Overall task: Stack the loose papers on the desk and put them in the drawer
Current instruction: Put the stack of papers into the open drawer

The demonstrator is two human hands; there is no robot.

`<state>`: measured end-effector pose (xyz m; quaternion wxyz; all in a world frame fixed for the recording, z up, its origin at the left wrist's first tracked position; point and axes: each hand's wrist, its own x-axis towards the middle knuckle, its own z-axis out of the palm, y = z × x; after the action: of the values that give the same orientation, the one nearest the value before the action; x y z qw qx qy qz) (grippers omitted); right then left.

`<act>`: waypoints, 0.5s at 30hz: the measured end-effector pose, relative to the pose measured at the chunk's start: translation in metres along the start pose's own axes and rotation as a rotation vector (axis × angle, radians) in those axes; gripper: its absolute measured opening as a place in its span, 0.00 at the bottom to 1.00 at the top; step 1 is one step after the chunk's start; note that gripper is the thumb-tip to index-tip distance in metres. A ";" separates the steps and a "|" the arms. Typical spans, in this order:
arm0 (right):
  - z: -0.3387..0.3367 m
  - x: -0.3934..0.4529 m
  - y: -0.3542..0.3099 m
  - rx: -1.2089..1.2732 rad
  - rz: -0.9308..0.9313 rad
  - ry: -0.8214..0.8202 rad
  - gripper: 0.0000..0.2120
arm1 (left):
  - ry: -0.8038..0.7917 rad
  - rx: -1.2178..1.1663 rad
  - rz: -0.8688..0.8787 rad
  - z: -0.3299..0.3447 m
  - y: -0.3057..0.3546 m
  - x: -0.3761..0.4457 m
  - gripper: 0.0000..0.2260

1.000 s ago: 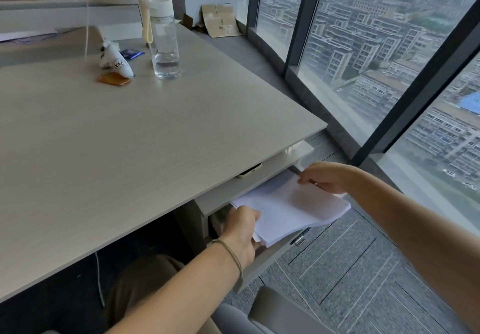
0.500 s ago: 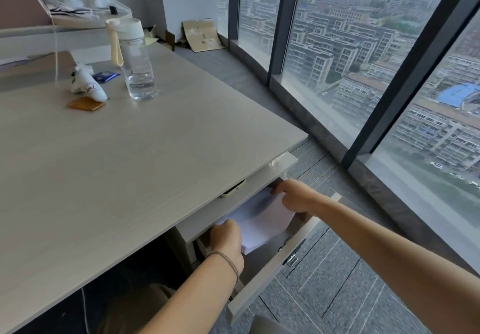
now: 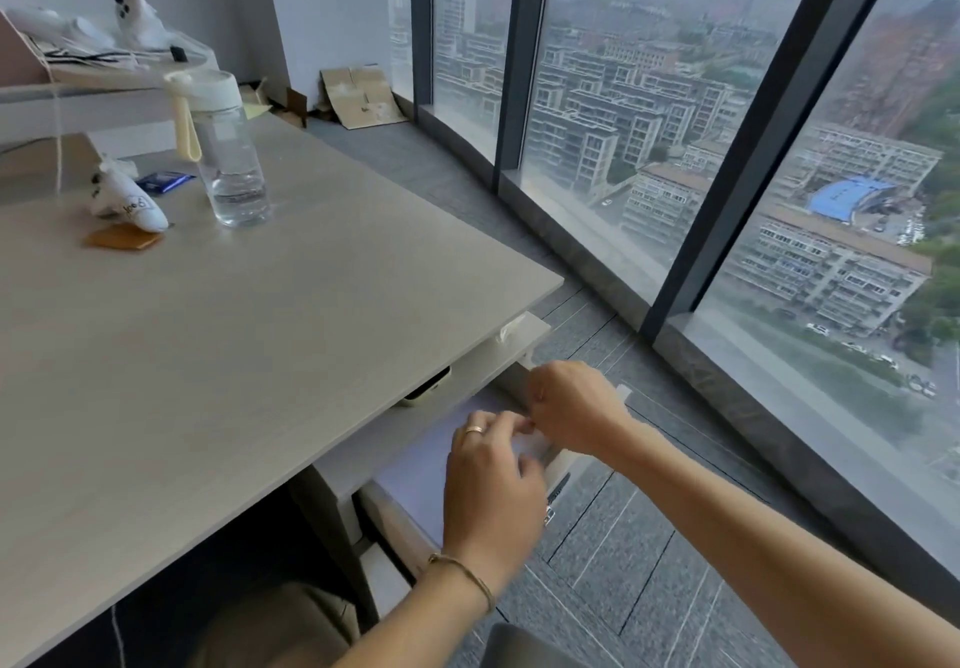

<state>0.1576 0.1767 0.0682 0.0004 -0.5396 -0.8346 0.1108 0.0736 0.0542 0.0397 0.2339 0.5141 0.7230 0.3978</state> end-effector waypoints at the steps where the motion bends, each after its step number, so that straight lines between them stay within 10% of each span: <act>1: -0.008 -0.009 0.006 -0.016 0.057 0.017 0.10 | -0.023 0.004 0.046 0.000 0.011 -0.008 0.08; 6: -0.013 -0.039 0.031 0.099 0.259 -0.461 0.16 | -0.411 0.044 -0.147 0.027 0.021 -0.032 0.09; 10: 0.004 -0.041 0.032 0.233 0.319 -0.316 0.16 | -0.536 0.231 -0.103 0.036 0.011 -0.035 0.10; 15: 0.024 -0.018 -0.009 0.225 0.232 -0.188 0.13 | -0.330 0.361 -0.069 0.015 -0.019 -0.025 0.20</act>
<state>0.1542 0.1521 0.0488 -0.0300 -0.6159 -0.7455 0.2529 0.0833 0.0335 0.0138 0.2664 0.5806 0.7516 0.1645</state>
